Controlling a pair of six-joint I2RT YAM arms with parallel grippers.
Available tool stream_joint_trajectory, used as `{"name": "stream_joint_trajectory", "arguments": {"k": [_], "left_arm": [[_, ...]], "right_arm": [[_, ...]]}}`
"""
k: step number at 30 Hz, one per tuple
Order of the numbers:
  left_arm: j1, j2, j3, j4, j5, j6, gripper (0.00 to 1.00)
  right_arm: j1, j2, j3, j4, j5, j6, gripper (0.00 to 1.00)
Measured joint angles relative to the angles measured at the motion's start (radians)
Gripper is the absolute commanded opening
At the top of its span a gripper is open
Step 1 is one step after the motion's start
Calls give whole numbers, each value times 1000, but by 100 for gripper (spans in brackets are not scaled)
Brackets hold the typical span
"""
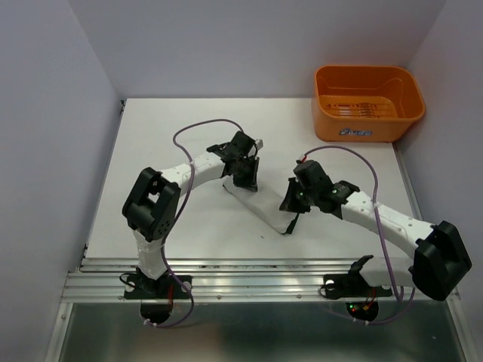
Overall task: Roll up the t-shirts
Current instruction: Roll the T-shirt to the center of the board.
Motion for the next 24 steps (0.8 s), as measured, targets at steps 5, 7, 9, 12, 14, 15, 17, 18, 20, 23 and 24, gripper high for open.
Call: {"name": "stream_joint_trajectory", "arguments": {"k": [5, 7, 9, 12, 14, 15, 17, 18, 20, 23, 24], "left_arm": [[14, -37, 47, -38, -36, 6, 0], [24, -50, 48, -39, -43, 2, 0], [36, -53, 48, -43, -45, -5, 0], [62, -53, 34, -28, -45, -23, 0], [88, -53, 14, -13, -46, -38, 0], [100, -51, 5, -7, -46, -43, 0], [122, -49, -18, 12, -49, -55, 0], [139, -43, -32, 27, -56, -61, 0], [166, -24, -54, 56, -60, -75, 0], [195, 13, -95, 119, -29, -105, 0], [201, 14, -101, 136, -19, -113, 0]], "right_arm": [[0, 40, 108, 22, 2, -11, 6], [0, 54, 109, 64, -6, 26, 5], [0, 72, 95, 119, -14, 73, 5], [0, 95, 29, 245, -18, 152, 4], [0, 113, -26, 336, -19, 217, 4], [0, 126, -75, 414, -23, 257, 5], [0, 147, -153, 522, -23, 312, 4], [0, 157, -181, 557, -23, 331, 4], [0, 192, -245, 648, -17, 377, 4], [0, 229, -302, 792, -13, 423, 4], [0, 240, -314, 827, -13, 434, 3]]}}
